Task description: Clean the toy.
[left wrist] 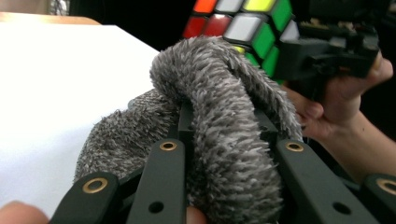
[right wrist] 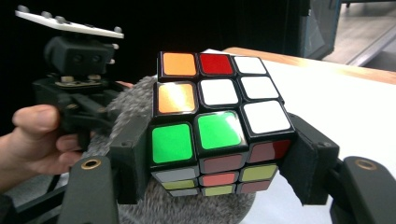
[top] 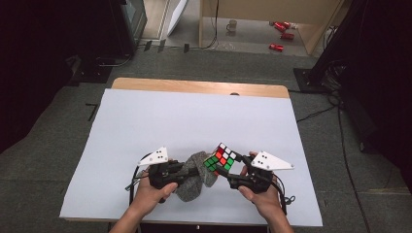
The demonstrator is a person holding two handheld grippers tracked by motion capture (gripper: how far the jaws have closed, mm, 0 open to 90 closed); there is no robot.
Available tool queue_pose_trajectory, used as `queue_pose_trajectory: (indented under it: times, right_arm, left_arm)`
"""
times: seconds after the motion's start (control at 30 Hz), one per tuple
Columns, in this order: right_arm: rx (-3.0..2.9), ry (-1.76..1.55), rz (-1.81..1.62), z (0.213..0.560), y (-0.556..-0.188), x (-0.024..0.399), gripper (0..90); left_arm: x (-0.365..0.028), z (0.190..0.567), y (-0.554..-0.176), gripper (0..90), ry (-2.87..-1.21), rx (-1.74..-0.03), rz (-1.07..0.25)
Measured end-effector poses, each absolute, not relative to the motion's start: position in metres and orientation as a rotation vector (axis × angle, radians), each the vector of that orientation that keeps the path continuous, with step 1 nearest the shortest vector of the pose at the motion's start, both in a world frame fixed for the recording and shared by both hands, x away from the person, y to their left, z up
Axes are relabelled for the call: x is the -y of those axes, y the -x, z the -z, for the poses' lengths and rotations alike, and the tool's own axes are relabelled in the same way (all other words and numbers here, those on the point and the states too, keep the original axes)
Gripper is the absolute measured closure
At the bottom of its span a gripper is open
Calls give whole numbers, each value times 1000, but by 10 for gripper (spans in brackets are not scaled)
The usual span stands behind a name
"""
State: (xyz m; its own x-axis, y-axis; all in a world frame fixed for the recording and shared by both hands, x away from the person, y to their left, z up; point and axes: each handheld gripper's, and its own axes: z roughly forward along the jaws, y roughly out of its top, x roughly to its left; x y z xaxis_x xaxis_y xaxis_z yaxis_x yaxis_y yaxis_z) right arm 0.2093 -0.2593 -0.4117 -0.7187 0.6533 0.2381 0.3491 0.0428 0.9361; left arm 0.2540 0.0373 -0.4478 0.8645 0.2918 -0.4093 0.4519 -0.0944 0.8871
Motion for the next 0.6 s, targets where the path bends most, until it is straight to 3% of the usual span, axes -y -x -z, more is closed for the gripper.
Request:
queue_pose_trajectory:
  times: [0.4,0.6]
  right_arm:
    - [-2049,-1037,-1707,412,-210,263,344]
    - [-2038,-1041,-1695,411,-210,266,344]
  left_arm:
    - [-42,443,-254,739,-1669,-568,122]
    - [-60,437,-262,717,-1618,-683,-37]
